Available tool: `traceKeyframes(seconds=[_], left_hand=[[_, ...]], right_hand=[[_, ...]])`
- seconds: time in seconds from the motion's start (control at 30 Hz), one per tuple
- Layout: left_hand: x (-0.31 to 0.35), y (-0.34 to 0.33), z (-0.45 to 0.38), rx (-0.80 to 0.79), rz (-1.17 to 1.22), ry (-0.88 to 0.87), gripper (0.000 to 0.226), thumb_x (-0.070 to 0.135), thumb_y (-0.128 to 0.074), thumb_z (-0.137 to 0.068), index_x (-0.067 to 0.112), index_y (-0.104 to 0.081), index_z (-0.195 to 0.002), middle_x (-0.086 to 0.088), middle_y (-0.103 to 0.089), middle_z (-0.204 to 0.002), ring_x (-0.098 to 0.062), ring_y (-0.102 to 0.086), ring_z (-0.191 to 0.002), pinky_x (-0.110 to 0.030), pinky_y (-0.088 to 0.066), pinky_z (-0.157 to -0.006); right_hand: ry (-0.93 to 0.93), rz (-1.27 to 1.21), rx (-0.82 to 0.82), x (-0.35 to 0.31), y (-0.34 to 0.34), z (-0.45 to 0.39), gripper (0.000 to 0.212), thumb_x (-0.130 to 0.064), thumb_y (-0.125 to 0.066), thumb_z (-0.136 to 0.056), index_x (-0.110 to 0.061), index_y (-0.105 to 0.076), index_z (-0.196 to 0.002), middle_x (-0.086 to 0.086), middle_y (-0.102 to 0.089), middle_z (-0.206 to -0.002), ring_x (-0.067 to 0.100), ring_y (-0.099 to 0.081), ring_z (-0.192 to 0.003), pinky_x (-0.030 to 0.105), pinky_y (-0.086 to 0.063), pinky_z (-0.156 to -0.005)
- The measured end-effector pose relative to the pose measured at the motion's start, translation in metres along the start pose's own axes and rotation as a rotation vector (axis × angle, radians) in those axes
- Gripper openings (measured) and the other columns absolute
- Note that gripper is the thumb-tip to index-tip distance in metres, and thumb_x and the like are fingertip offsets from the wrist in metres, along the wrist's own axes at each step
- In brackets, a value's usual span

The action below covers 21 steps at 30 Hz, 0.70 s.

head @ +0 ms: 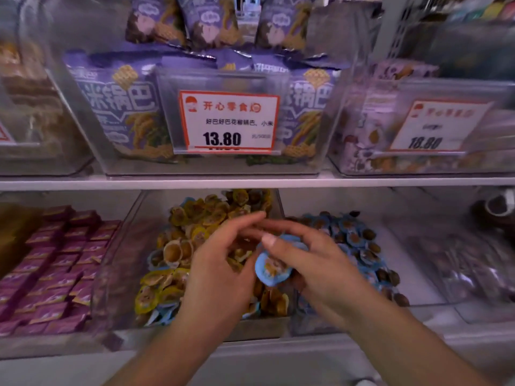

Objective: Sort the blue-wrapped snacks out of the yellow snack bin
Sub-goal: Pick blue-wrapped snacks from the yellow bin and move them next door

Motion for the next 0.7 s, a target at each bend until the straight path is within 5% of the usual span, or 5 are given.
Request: traceKeyframes(seconds=[0.17,0.27,0.47,0.57,0.7], left_hand=[[0.003,-0.02,-0.004,-0.111,-0.131,-0.03,0.046,0.023,-0.07,-0.09,0.04,-0.057,-0.13,0.03,-0.062,-0.115,0.009,-0.057,-0.111,-0.006,-0.041,-0.091],[-0.011,-0.023,-0.005,-0.253,-0.226,-0.012,0.026,0.029,-0.065,-0.093,0.044,-0.063,-0.115,0.024,-0.06,-0.107,0.003,-0.06,-0.098,-0.011,-0.047,-0.078],[-0.04,-0.043,0.025,-0.837,-0.594,-0.086,0.042,0.068,-0.041,-0.089,0.042,-0.069,-0.105,0.03,-0.061,-0.104,0.012,-0.053,-0.103,-0.033,-0.031,-0.11],[-0.054,-0.036,0.028,-0.896,-0.724,-0.071,0.053,0.075,-0.026,-0.085,0.048,-0.066,-0.107,0.031,-0.046,-0.118,0.013,-0.044,-0.116,-0.043,0.006,-0.121],[-0.081,-0.006,0.011,-0.853,-0.883,0.026,0.04,0.079,-0.048,-0.076,0.055,-0.066,-0.103,0.028,-0.041,-0.123,0.003,-0.04,-0.127,-0.054,0.007,-0.119]], right_hand=[[0.074,0.086,0.178,-0.01,0.044,0.0,0.008,-0.018,-0.076,-0.082,-0.02,-0.078,-0.09,0.009,-0.073,-0.078,0.016,-0.065,-0.062,0.022,-0.046,-0.045],[0.291,0.61,0.374,-0.047,0.096,-0.002,0.01,-0.019,-0.078,-0.084,-0.029,-0.077,-0.084,-0.004,-0.074,-0.075,0.008,-0.067,-0.067,0.018,-0.051,-0.055],[-0.1,1.339,0.166,0.001,0.136,-0.012,0.032,-0.055,-0.068,-0.086,-0.034,-0.071,-0.11,-0.007,-0.075,-0.1,0.011,-0.071,-0.089,0.033,-0.058,-0.08],[0.176,1.2,0.292,-0.025,0.115,-0.012,0.024,-0.047,-0.065,-0.09,-0.037,-0.069,-0.111,-0.017,-0.071,-0.1,0.003,-0.066,-0.093,0.008,-0.05,-0.076],[0.484,1.006,0.26,-0.045,0.065,-0.004,0.021,-0.039,-0.059,-0.088,-0.034,-0.072,-0.102,-0.025,-0.067,-0.1,-0.008,-0.06,-0.1,0.001,-0.041,-0.081]])
Point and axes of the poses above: each hand's wrist, its own z-axis away from the middle knuckle, its own y-axis out of the back of the hand, x = y × z, the point moved 10 cm from there along -z, towards the middle knuckle
